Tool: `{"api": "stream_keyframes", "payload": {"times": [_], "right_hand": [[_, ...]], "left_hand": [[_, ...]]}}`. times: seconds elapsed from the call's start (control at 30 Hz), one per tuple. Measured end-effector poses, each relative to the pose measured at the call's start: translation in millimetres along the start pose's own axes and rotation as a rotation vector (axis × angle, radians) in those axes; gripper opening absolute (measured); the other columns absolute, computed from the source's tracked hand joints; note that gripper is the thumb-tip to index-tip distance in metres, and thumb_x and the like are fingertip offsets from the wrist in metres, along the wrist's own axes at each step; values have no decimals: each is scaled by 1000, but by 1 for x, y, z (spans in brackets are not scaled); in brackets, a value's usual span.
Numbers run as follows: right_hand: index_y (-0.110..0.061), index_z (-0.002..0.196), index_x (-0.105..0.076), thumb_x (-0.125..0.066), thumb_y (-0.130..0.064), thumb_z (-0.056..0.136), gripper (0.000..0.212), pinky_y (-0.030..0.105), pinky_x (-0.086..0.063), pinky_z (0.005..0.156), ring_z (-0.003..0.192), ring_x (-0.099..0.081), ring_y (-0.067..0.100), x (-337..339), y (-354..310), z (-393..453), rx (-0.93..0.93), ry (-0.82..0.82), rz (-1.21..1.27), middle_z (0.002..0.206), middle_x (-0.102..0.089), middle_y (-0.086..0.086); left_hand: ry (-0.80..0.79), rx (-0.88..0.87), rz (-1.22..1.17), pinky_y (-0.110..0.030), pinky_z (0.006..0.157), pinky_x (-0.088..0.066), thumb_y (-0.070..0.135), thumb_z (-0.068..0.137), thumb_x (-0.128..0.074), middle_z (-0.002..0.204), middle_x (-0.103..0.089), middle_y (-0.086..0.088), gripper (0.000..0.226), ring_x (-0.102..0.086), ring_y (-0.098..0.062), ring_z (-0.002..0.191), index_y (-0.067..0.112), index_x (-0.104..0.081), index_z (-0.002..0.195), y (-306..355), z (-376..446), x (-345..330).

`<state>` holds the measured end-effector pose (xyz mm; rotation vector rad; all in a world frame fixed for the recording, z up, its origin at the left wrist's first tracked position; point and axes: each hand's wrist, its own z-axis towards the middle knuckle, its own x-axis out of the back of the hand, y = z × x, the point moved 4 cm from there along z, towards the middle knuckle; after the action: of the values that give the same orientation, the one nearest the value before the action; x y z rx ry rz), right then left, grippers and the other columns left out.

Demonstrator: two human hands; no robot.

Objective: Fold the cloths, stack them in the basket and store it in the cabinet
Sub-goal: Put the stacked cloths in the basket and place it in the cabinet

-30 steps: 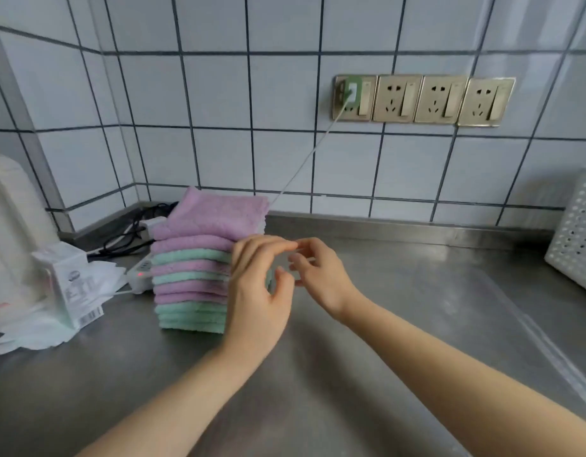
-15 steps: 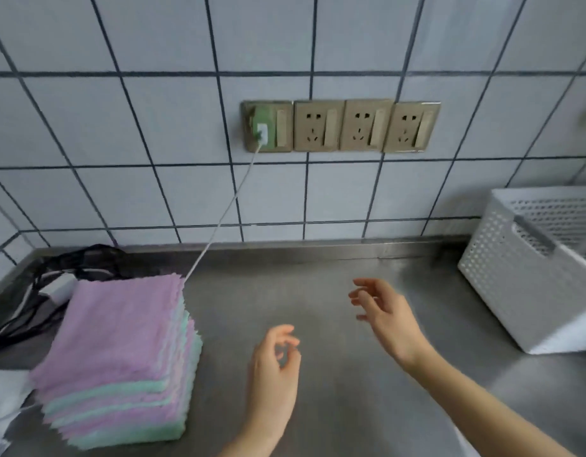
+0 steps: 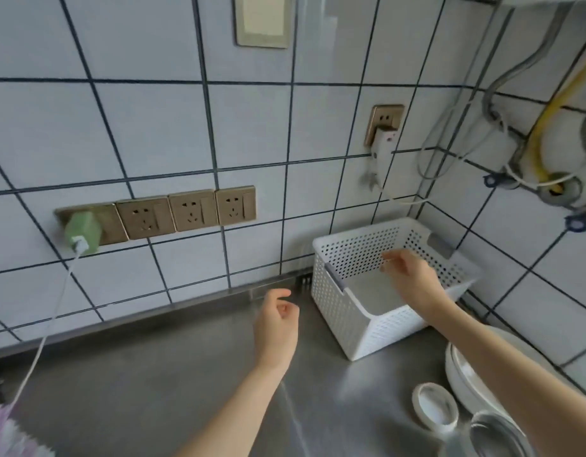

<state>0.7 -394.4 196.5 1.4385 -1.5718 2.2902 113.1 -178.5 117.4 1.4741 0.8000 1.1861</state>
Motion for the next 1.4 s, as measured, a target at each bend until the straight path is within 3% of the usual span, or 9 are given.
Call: {"api": "stream_keyframes", "payload": {"times": [0.1,0.2,0.37,0.53,0.63,0.77,0.9,1.17,1.4], "right_hand": [[-17,122,-58,-48,-19,96,28,26,-42,66,83,-55,16,39,32,41,-71,17,-102,114,-64,7],[-15,125,-57,-44,-18,97,31,24,-39,69,84,-56,21,64,62,74,-128,25,-233,117,-62,12],[-6,121,-53,-44,-16,95,29,27,-38,71,86,-56,27,76,109,124,-147,-27,-481,95,-57,9],[-6,127,-40,-48,-20,94,37,36,-42,88,107,-49,31,71,138,156,-66,-82,-707,121,-48,17],[-5,135,-33,-50,-21,94,48,40,-44,91,113,-48,35,62,158,174,-94,-93,-673,126,-44,18],[-6,132,-33,-48,-28,94,46,40,-45,90,109,-50,32,53,171,203,-163,-66,-639,124,-45,16],[-3,132,-32,-47,-26,95,45,40,-44,90,113,-49,35,43,179,219,-196,-73,-634,127,-45,19],[-2,125,-42,-42,-11,95,31,45,-52,83,97,-56,34,47,192,224,-221,-10,-436,115,-55,21],[0,123,-48,-41,-16,99,30,33,-44,66,81,-53,28,52,174,192,-191,24,-286,104,-60,24]], "left_hand": [[-62,-15,34,-17,65,-41,7,85,-58,79,-62,8,21,-57,-4,75,22,-59,99,24,11,-42],[-132,56,44,-29,74,-48,8,85,-58,81,-62,5,19,-60,-14,79,22,-58,99,27,16,-77],[-183,195,-27,-46,81,-54,26,81,-64,85,-67,3,16,-66,-19,81,30,-57,95,5,28,-119],[-61,319,-136,-46,84,-54,13,84,-62,88,-68,-2,15,-67,-18,80,22,-59,97,4,53,-135],[-14,366,-190,-45,84,-55,4,83,-63,89,-68,-6,20,-66,-20,82,11,-60,102,-2,63,-141],[-15,474,-354,-42,82,-55,-1,83,-63,95,-69,-14,25,-68,-29,84,3,-59,108,-13,76,-149],[-122,614,-636,-37,68,-60,-12,85,-56,101,-65,-24,21,-65,-32,75,-7,-57,106,-3,78,-155],[-144,672,-778,-37,72,-59,-8,89,-52,90,-63,-19,21,-63,-27,78,-6,-57,109,-3,75,-153],[-113,662,-763,-28,60,-58,-5,89,-55,96,-66,-17,26,-66,-23,82,-2,-58,115,-5,57,-109]]}}
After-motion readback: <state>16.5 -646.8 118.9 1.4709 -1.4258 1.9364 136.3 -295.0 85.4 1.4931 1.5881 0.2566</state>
